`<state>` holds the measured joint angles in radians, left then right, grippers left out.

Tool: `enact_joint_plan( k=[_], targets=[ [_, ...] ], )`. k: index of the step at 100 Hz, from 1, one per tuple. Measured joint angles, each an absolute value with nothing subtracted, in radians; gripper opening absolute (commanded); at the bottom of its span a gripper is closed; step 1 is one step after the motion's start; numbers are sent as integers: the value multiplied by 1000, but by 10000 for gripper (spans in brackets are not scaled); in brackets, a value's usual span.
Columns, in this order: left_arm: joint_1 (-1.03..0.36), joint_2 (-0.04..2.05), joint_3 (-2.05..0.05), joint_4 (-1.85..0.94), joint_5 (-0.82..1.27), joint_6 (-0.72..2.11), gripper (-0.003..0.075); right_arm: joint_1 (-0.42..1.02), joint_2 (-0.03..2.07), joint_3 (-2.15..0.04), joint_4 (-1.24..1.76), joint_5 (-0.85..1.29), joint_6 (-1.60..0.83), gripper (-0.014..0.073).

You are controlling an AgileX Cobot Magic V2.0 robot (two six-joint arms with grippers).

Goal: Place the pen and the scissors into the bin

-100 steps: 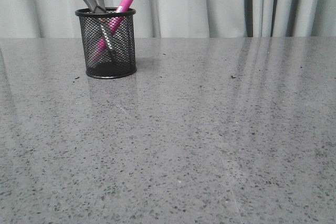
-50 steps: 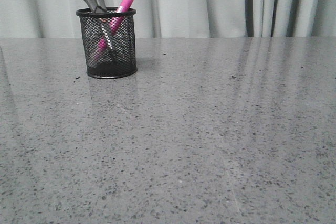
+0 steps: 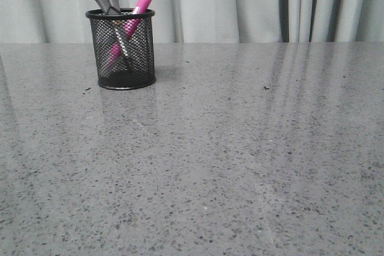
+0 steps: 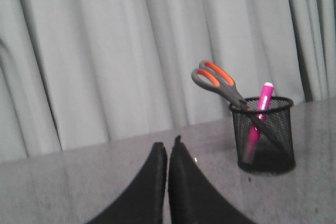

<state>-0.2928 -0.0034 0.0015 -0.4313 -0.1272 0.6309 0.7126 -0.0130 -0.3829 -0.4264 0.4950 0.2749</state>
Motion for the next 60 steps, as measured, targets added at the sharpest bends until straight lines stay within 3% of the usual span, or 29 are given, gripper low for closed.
enact_joint_plan(
  k=[14,30,60],
  targets=[
    [-144,-3,2,-148,147,283,-19,713,-13,-383,-426,497,275,-69],
    [-52,-3,2,0,322,139,-19,713,-13,-383,-426,499,275,-69],
    [-40,-3,2,15,337,112,-19,713,-13,-383,-426,499,275,-69]
  ],
)
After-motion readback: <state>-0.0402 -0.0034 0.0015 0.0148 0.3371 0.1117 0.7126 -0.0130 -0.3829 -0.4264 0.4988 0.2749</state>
